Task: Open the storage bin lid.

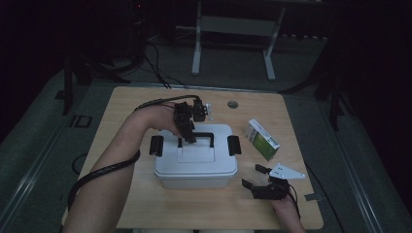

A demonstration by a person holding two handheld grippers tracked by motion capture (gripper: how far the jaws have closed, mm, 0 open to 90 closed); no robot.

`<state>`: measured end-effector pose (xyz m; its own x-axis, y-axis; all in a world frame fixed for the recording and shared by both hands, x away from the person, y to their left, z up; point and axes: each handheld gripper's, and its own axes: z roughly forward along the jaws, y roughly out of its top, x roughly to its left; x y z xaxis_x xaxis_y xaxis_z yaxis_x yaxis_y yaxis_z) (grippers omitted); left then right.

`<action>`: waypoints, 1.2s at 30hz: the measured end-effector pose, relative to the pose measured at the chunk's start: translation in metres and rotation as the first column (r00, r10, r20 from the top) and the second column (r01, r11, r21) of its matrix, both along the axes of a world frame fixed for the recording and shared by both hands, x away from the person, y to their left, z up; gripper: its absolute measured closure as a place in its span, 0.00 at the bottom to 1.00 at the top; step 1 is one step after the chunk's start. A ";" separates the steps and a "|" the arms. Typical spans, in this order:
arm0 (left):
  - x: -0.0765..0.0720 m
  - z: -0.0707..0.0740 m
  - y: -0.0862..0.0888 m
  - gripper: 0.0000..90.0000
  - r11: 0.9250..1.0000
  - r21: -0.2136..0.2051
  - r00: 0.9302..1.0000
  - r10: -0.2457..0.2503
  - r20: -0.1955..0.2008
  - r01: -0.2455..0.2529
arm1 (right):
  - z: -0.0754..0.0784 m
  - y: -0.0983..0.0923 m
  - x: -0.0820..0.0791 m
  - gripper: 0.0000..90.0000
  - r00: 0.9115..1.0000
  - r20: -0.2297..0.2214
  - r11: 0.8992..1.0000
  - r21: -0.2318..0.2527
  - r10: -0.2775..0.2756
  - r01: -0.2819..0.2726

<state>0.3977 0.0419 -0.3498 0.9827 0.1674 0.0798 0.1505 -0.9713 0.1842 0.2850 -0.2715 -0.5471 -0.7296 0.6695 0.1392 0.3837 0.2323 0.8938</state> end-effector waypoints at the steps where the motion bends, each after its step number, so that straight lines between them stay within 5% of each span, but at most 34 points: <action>1: 0.000 0.000 -0.001 0.59 1.000 -0.002 1.000 -0.002 -0.002 0.002 | 0.000 0.000 0.000 0.15 1.000 0.000 1.000 0.001 0.000 0.000; 6: 0.002 -0.004 -0.005 0.62 0.999 0.034 1.000 -0.013 0.002 0.013 | 0.000 0.000 0.000 0.15 1.000 -0.001 1.000 0.000 0.002 -0.002; 18: 0.005 -0.010 -0.020 0.86 0.995 0.079 0.998 -0.060 -0.002 0.060 | 0.000 -0.001 0.001 0.15 1.000 -0.002 1.000 -0.001 0.001 -0.001; 36: -0.002 -0.006 -0.023 0.92 0.990 0.089 0.993 -0.107 -0.044 0.111 | -0.001 -0.001 0.001 0.15 1.000 -0.002 1.000 -0.003 0.006 -0.006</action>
